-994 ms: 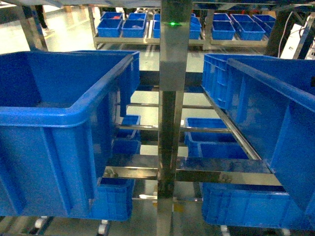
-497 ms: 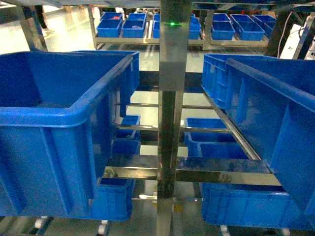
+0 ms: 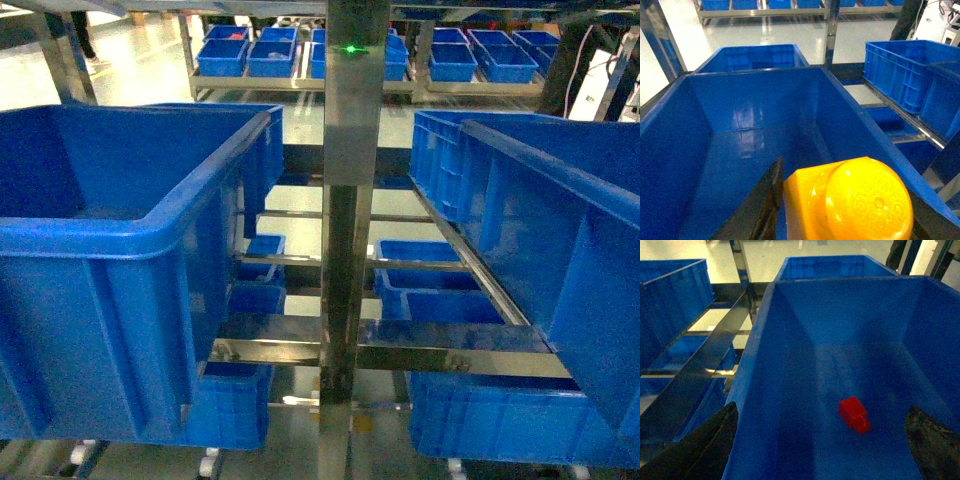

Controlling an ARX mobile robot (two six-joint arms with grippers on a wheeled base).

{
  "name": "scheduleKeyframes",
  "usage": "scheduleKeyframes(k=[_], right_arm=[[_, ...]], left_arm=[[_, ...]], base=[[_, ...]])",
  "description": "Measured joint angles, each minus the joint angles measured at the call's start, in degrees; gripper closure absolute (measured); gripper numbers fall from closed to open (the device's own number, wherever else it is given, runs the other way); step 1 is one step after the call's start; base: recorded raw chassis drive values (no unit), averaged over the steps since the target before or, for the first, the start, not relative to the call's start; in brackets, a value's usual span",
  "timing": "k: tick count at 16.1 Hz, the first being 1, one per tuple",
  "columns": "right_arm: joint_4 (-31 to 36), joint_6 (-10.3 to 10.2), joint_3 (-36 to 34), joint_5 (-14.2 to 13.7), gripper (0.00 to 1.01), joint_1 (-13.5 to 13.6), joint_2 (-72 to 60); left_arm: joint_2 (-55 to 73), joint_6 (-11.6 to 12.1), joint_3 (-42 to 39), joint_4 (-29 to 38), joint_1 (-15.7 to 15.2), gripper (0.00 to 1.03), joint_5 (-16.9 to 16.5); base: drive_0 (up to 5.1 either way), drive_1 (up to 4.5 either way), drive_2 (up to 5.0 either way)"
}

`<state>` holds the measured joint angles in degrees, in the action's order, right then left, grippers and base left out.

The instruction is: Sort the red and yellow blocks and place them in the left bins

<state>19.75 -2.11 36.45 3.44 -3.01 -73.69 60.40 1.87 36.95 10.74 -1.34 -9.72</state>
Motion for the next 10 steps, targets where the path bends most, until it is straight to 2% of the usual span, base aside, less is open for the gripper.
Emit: scheduleKeyframes(k=[2, 3, 4, 5, 6, 10], right_arm=[[-2.4, 0.0, -3.3, 0.0, 0.03, 0.0, 6.1], [-4.6, -0.9, -5.1, 0.0, 0.03, 0.0, 11.0], [-7.7, -2.7, -5.8, 1.0, 0.03, -0.3, 15.2], [-9.1, -3.6, -6.6, 2.0, 0.03, -0.5, 18.1], [-9.0, -3.8, -7.3, 2.8, 0.03, -0.5, 18.8], [-6.9, -3.6, -9.2, 2.8, 0.03, -0.4, 17.7]], left_arm=[[0.0, 0.0, 0.0, 0.0, 0.0, 0.57, 0.0], [0.0, 0.0, 0.0, 0.0, 0.0, 0.57, 0.0], [0.0, 0.0, 0.0, 0.0, 0.0, 0.57, 0.0], [0.0, 0.0, 0.0, 0.0, 0.0, 0.57, 0.0], [0.0, 0.0, 0.0, 0.0, 0.0, 0.57, 0.0], [0.0, 0.0, 0.0, 0.0, 0.0, 0.57, 0.0]], base=[[0.0, 0.0, 0.0], [0.0, 0.0, 0.0], [0.0, 0.0, 0.0], [0.0, 0.0, 0.0], [0.0, 0.0, 0.0], [0.0, 0.0, 0.0]])
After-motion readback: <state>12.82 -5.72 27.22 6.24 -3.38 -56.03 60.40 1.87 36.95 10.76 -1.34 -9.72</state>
